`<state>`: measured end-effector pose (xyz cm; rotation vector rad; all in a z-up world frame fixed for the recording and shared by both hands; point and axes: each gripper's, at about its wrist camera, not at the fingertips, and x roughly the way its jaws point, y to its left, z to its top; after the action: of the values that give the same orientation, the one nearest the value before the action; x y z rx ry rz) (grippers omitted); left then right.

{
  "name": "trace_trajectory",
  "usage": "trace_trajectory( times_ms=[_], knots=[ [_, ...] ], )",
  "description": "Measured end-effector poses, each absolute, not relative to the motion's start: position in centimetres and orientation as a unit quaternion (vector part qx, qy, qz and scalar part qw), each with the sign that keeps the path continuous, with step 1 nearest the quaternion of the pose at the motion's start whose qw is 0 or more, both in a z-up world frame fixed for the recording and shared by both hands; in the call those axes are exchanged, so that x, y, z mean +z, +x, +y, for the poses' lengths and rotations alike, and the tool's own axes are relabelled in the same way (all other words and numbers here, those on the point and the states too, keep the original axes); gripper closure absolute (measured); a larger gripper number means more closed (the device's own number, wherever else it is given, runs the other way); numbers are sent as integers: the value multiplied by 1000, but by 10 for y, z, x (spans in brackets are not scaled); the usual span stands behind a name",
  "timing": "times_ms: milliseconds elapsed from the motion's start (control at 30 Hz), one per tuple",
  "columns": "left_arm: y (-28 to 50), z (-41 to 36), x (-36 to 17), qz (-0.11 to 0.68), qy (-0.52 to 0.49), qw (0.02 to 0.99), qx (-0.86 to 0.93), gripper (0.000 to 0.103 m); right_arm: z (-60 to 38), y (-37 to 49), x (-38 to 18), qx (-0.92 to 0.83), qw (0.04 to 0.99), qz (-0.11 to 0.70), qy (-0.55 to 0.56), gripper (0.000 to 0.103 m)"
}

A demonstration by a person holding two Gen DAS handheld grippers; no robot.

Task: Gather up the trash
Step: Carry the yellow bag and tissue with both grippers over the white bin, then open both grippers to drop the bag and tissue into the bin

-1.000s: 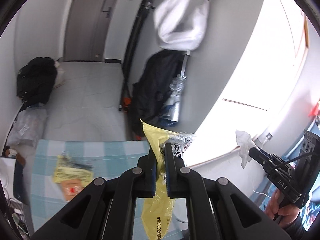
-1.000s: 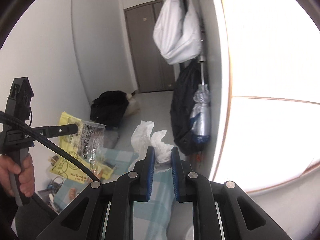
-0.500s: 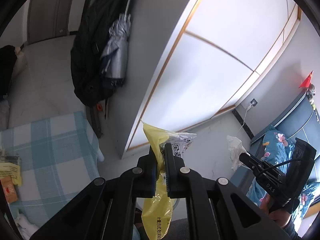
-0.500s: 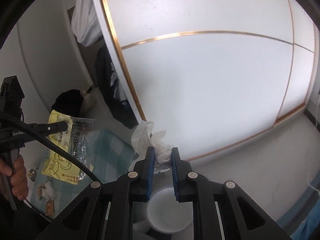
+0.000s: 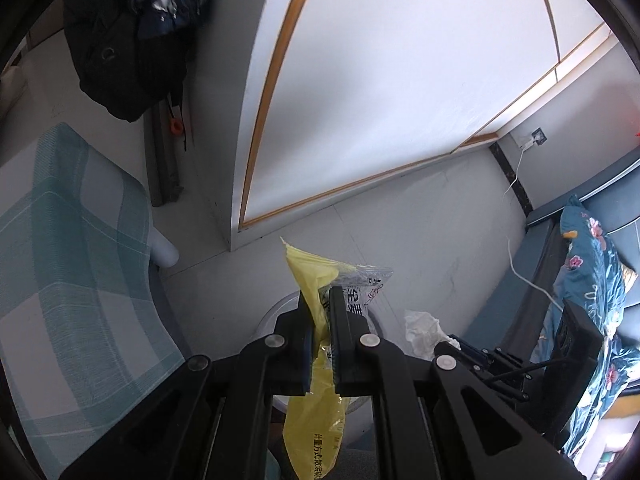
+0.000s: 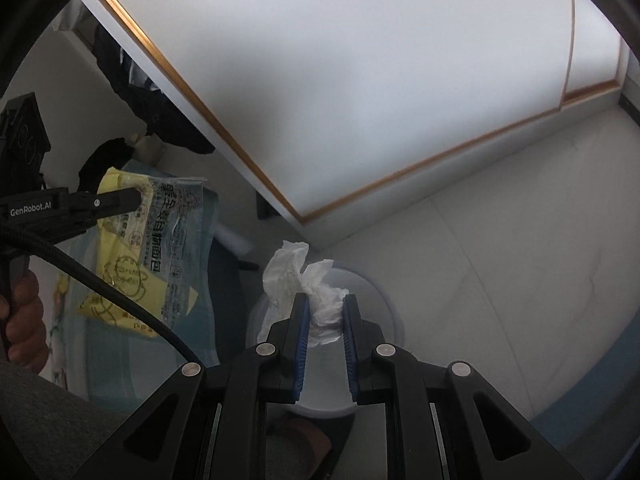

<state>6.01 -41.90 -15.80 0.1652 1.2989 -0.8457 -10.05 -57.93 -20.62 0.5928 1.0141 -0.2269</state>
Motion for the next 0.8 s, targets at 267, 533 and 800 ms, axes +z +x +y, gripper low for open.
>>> trace_trajectory(
  times_ms=[267,533,800],
  knots=[
    [56,-447,-202,635,113,670,-368,100,-571,-77,-273,-94,777,525,334,88],
    [53,-459,-230,674,156,637,-341,99,-570,-53,-312,-87,747,556,354,84],
    [54,-464,-236,687,161,624,-336,83,-571,-48,-317,-78,742,561,359,70]
  ],
)
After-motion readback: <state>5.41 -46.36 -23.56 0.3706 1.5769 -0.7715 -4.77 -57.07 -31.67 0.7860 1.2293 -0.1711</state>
